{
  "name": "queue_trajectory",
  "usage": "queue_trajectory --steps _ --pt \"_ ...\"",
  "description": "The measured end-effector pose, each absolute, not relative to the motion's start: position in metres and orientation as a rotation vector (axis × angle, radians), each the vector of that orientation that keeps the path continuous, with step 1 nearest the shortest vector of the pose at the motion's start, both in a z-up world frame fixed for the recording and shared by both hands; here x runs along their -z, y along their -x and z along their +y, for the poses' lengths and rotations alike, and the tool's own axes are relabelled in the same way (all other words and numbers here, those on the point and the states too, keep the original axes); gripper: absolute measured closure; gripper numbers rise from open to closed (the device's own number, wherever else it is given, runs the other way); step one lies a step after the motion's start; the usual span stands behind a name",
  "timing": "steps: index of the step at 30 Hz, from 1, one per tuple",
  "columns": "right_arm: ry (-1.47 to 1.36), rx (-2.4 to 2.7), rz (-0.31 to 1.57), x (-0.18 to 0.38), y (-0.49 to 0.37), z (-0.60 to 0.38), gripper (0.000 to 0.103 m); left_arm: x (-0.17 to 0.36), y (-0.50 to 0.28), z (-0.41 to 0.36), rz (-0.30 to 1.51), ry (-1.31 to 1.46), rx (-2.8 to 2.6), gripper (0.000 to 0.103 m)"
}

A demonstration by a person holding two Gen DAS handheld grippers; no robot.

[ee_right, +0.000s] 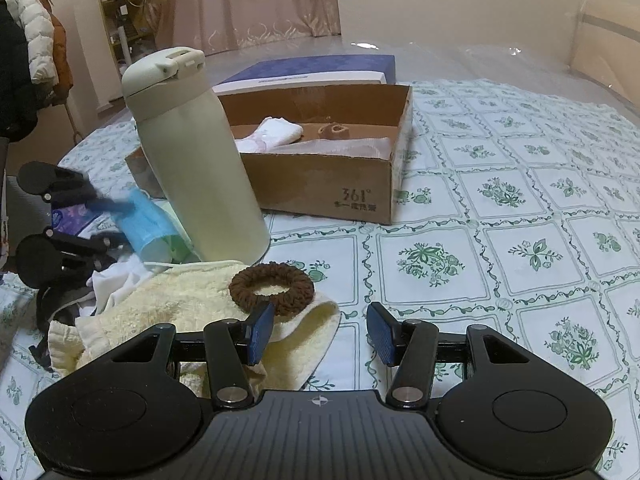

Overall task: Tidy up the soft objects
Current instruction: 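Grasp the blue face mask with the left gripper while the right grasps the brown hair tie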

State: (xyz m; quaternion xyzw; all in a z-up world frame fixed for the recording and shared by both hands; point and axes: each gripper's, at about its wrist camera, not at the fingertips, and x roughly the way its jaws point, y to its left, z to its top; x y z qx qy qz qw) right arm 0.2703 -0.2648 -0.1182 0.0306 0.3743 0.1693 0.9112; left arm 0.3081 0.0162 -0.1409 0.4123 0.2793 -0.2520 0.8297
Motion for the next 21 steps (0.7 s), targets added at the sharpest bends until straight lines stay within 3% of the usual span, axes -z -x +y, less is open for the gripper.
queue_trajectory --steps 2,12,21 --pt "-0.066 -0.348 0.773 0.119 -0.270 -0.264 0.050 0.142 -0.301 0.018 0.573 -0.896 0.536 0.098" --pt "-0.059 -0.361 0.749 0.111 -0.264 -0.260 0.050 0.103 -0.256 0.042 0.498 -0.796 0.418 0.099" --pt "0.007 -0.399 0.718 0.105 -0.263 -0.245 0.050 0.048 -0.235 0.077 0.591 -0.451 0.252 0.099"
